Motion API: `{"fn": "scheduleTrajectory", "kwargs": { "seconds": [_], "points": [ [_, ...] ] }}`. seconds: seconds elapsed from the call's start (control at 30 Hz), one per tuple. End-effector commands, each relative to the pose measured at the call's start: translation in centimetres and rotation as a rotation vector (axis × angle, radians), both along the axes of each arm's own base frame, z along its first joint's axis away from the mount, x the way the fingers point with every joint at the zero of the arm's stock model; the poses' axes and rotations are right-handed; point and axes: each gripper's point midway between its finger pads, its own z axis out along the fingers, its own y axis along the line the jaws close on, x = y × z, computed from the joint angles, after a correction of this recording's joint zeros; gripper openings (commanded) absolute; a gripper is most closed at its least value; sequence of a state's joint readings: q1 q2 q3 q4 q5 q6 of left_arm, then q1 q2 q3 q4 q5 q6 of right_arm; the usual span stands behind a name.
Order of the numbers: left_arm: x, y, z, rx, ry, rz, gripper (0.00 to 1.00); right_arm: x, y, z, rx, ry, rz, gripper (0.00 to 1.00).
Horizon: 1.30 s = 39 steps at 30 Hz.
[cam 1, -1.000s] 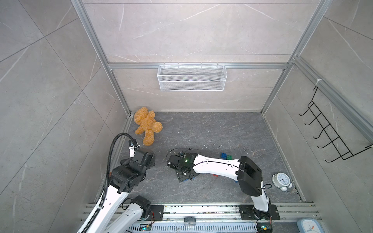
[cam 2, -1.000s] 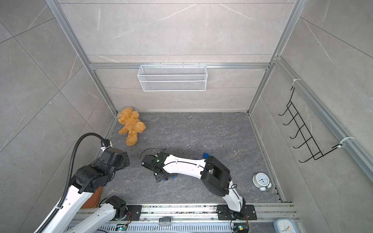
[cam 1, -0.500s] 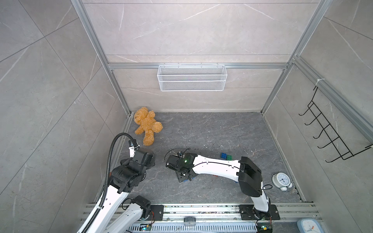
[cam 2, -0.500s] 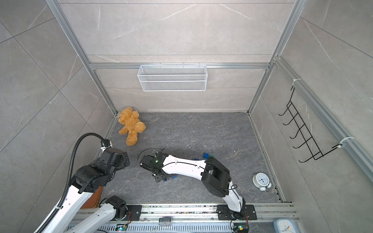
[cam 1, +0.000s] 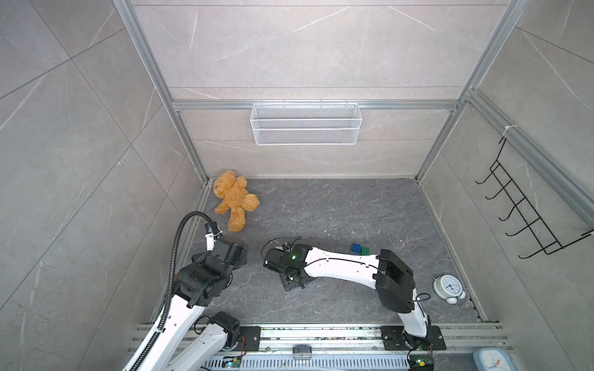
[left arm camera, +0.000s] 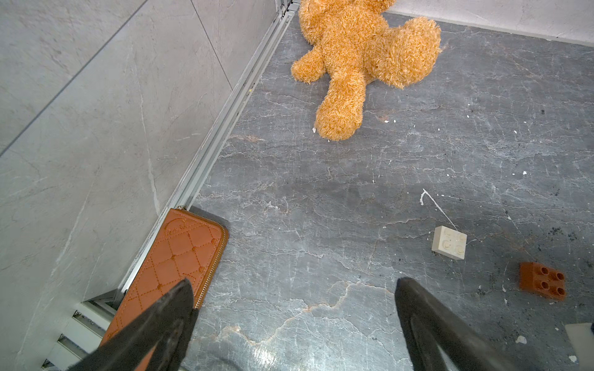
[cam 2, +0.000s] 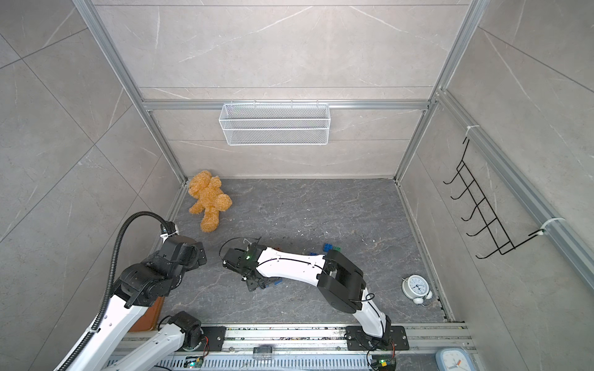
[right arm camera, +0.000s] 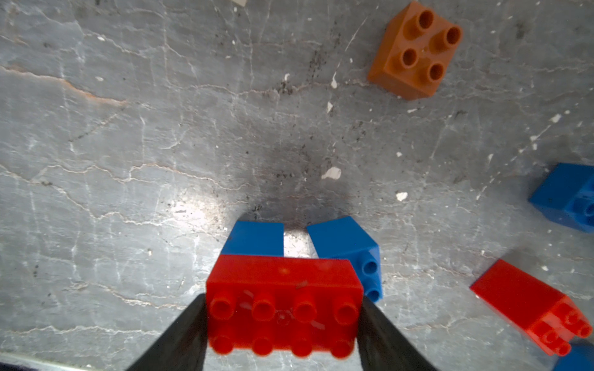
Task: Assemble the letter h with lego
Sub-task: Assemble the lego brick with the lego brick.
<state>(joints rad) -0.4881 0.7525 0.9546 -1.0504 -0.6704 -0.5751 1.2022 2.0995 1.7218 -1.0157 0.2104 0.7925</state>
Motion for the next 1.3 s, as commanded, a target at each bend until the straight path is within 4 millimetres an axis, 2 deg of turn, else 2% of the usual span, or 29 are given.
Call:
{"fn": "scheduleTrajectory", "kwargs": {
  "seconds": [0.0, 0.17, 0.33, 0.53, 0.67, 0.9, 1.27],
  "points": [
    [0.2, -0.1, 0.3, 0.001, -0.010, -0.007, 0.99, 0.0, 0.0, -0.2, -0.026, -0.006, -0.003, 0.70],
    [0.2, -0.1, 0.3, 0.001, -0.010, -0.008, 0.99, 0.0, -0.1, 0.2, -0.023, -0.012, -0.003, 0.64],
    [0.2, 0.0, 0.3, 0.001, -0.011, -0.007, 0.99, -0.1, -0.1, 0.7, -0.006, -0.015, 0.016, 0.51],
    [0.2, 0.0, 0.3, 0.001, -0.011, -0.007, 0.99, -0.3, 0.1, 1.9, 0.051, -0.020, 0.064, 0.25],
    [0.2, 0.0, 0.4, 0.001, -0.012, -0.007, 0.99, -0.4, -0.2, 2.4, 0.061, -0.016, 0.093, 0.00],
    [0.2, 0.0, 0.3, 0.001, -0.011, -0.004, 0.99, -1.1, -0.1, 2.7, 0.114, 0.008, 0.145, 0.00],
    [0.2, 0.1, 0.3, 0.003, -0.011, -0.001, 0.99, -0.9, -0.4, 0.9, 0.104, 0.054, 0.172, 0.00]
  ]
}}
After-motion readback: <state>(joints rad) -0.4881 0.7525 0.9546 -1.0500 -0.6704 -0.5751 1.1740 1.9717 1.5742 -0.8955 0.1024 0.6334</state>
